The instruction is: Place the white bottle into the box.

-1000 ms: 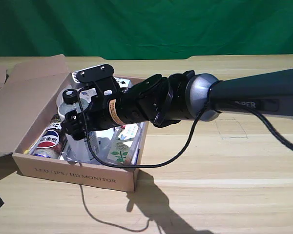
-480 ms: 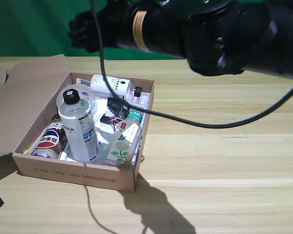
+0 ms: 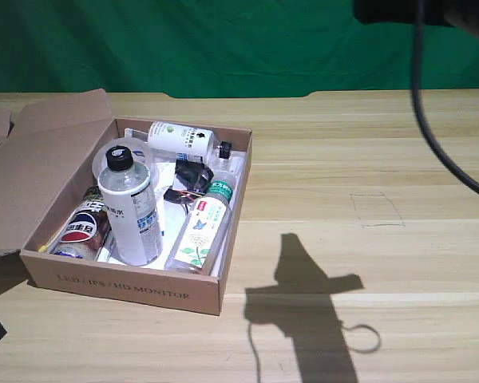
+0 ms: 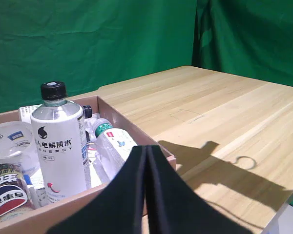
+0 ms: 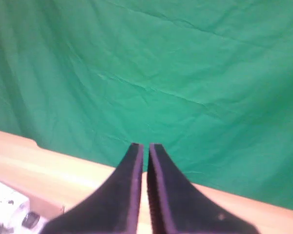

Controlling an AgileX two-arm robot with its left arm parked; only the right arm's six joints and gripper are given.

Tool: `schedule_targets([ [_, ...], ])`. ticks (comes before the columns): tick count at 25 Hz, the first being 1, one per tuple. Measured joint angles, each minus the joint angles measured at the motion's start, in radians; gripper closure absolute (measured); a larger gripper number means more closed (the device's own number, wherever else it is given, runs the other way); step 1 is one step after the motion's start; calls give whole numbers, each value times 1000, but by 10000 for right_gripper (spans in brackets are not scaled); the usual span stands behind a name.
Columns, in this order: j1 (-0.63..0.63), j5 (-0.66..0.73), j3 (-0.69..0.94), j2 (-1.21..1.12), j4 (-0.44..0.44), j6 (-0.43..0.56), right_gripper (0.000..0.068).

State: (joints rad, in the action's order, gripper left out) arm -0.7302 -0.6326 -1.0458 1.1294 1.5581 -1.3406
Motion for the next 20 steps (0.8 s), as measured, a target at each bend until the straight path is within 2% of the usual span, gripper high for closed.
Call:
schedule_targets([
  [4,0,36,101,-162,-91,76,680],
  [7,0,26,149,-280,-188,88,680],
  [9,0,-5,159,-344,-218,88,680],
  [13,0,-34,159,-404,-218,88,680],
  [20,0,-60,164,-415,-168,111,680],
])
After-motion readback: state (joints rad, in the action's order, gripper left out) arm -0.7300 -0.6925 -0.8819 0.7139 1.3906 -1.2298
